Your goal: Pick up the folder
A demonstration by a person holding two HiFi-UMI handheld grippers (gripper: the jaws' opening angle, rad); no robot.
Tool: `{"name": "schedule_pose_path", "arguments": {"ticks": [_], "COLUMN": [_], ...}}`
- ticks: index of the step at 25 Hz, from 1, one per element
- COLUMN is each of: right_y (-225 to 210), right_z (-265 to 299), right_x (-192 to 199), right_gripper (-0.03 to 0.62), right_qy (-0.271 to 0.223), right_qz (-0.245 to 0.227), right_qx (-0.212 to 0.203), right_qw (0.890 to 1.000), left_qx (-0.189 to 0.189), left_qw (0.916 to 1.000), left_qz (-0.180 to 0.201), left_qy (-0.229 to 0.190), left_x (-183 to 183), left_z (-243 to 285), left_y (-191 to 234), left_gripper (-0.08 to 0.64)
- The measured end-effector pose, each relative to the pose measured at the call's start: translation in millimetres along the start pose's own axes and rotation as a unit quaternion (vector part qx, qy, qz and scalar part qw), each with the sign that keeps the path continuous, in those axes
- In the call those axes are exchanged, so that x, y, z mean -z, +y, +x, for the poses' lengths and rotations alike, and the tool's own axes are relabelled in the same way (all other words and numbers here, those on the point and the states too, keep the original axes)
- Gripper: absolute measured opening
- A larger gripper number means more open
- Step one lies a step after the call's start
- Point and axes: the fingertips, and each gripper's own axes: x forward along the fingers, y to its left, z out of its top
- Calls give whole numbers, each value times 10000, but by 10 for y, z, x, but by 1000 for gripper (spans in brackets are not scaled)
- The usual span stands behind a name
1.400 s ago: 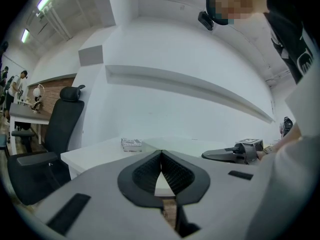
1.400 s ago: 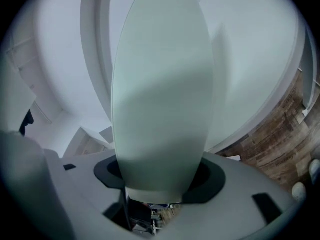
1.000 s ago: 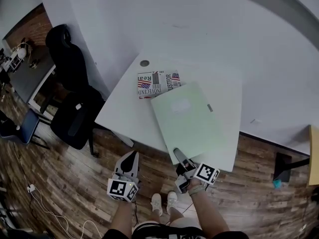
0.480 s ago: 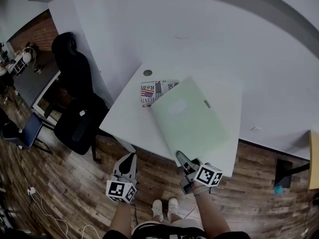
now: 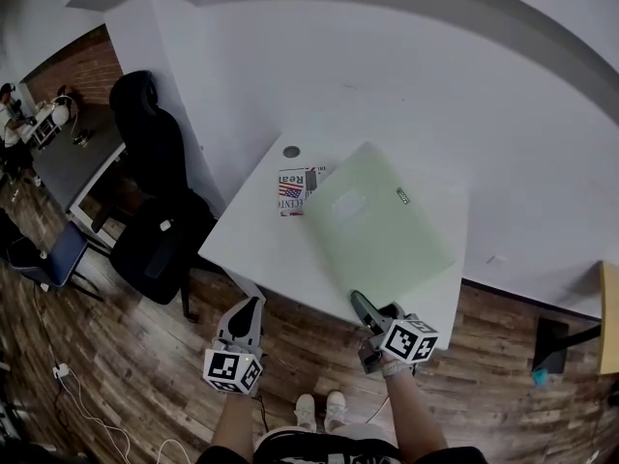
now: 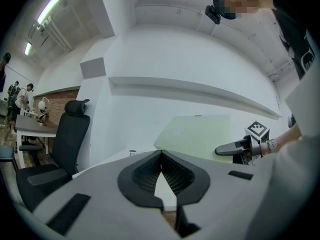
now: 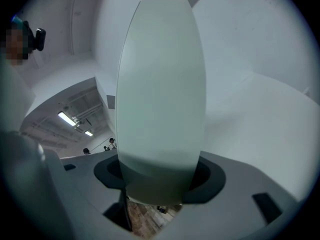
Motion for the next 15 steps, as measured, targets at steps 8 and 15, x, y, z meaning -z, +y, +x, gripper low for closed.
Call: {"name": "schedule_pose_path", "arguments": {"ticks": [8, 15], "right_y": [28, 102], "right_z": [-112, -171], "right_x": [-154, -273], "right_gripper": [295, 295], "right_qy": [-176, -293], "right_qz": [-363, -593], "right_qx": [138, 89], "right_qw": [9991, 9978], "left_qx": [-141, -214], "left_qw": [9999, 9996], "left_qz": [87, 150], "left_qy": [7, -62], "left_x": [-95, -211], "left_z": [-104, -166], "left_y": [65, 100], "left_gripper": [15, 15]}}
